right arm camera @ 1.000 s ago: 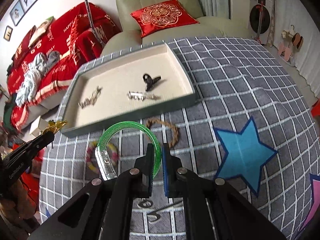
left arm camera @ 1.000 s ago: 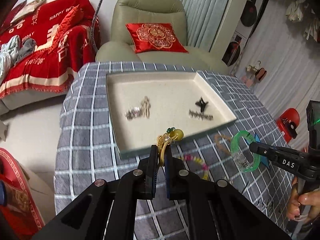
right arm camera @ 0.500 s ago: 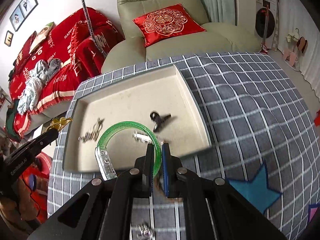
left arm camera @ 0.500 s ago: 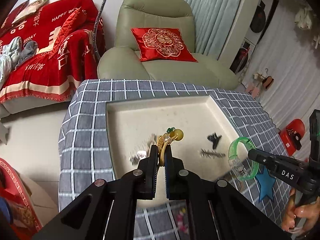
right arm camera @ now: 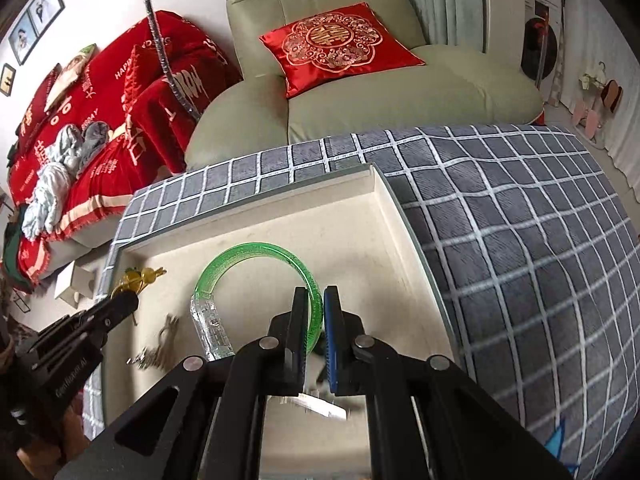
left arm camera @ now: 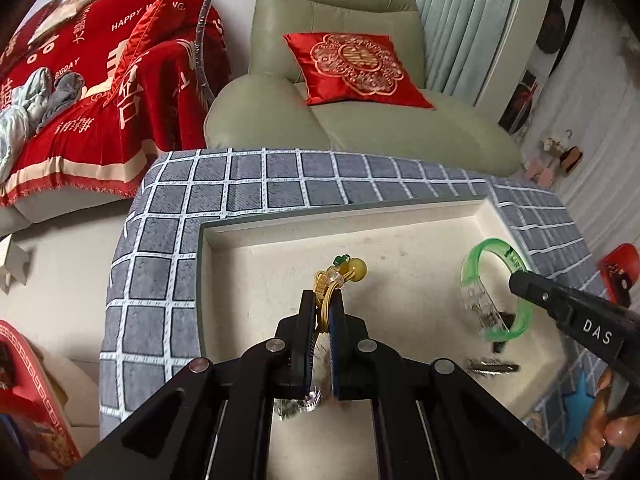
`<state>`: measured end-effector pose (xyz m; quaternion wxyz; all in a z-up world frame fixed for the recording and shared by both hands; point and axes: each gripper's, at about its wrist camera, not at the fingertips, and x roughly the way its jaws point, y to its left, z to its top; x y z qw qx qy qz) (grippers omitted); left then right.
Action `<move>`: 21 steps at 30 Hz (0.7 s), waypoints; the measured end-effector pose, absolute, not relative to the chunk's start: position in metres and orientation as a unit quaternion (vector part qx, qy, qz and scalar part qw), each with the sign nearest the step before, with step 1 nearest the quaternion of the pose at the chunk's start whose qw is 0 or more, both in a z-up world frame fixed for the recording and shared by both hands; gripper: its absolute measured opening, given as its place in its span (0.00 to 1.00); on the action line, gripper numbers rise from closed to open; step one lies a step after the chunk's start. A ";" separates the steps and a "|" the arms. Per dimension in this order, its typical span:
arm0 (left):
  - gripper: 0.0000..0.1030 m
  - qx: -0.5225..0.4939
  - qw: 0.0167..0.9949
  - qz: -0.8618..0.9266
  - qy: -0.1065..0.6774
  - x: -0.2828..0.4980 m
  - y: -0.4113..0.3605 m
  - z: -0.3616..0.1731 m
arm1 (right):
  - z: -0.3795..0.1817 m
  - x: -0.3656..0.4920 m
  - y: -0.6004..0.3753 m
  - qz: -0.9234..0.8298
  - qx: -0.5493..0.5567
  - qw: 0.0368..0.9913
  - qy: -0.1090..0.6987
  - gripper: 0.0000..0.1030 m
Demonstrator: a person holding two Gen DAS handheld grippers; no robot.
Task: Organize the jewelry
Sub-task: 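Carry both bracelets into the white tray and open both tools to release them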
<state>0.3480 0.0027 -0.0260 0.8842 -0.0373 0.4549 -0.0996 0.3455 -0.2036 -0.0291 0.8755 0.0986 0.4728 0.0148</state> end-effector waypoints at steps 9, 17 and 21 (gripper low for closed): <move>0.22 -0.015 0.880 -0.084 0.468 0.362 -0.003 -0.044 | -0.056 0.367 -0.204 0.008 0.097 0.864 0.494 0.08; 0.22 0.002 0.883 -0.074 0.464 0.358 -0.008 -0.045 | -0.062 0.369 -0.201 0.017 0.085 0.861 0.501 0.09; 0.22 0.011 0.884 -0.066 0.463 0.358 -0.010 -0.043 | -0.060 0.368 -0.202 0.022 0.088 0.861 0.501 0.35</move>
